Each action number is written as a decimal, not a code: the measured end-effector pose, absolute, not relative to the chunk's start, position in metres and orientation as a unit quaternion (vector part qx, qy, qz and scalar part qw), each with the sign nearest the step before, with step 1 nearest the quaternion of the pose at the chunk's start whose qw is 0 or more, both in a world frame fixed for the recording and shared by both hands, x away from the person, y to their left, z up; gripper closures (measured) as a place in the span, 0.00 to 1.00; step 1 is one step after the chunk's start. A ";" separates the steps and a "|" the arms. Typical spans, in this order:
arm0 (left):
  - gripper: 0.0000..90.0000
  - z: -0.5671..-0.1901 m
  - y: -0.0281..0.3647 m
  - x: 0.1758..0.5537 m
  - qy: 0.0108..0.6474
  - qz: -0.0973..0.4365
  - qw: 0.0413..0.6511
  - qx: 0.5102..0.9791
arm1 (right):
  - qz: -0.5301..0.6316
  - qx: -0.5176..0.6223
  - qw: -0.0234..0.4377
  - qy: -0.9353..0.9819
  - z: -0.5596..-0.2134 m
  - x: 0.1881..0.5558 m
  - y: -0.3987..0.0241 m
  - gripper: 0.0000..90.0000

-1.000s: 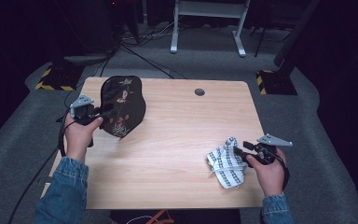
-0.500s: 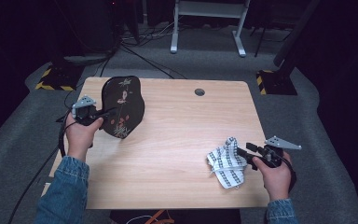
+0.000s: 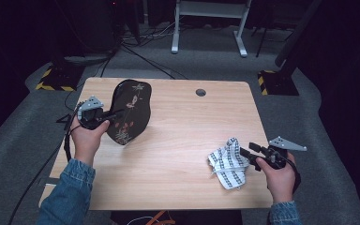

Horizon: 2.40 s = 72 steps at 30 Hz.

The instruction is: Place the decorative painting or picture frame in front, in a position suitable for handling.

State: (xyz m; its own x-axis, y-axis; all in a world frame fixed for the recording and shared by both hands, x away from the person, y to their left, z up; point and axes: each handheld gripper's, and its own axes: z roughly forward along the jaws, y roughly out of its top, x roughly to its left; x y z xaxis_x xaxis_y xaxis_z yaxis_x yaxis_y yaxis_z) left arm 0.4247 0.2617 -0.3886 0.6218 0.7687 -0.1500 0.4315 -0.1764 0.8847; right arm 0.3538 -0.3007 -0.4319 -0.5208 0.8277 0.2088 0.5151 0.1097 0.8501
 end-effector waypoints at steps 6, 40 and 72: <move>0.90 -0.384 0.243 0.416 0.379 0.145 0.524 0.749 | 0.482 0.456 0.162 0.731 -0.429 0.352 -0.296 0.49; 0.89 -0.408 0.150 0.397 0.271 0.071 0.585 0.761 | 0.474 0.435 0.148 0.751 -0.430 0.351 -0.282 0.48; 0.54 -0.398 0.199 0.363 0.283 0.108 0.566 0.767 | 0.436 0.451 0.180 0.758 -0.425 0.359 -0.262 0.68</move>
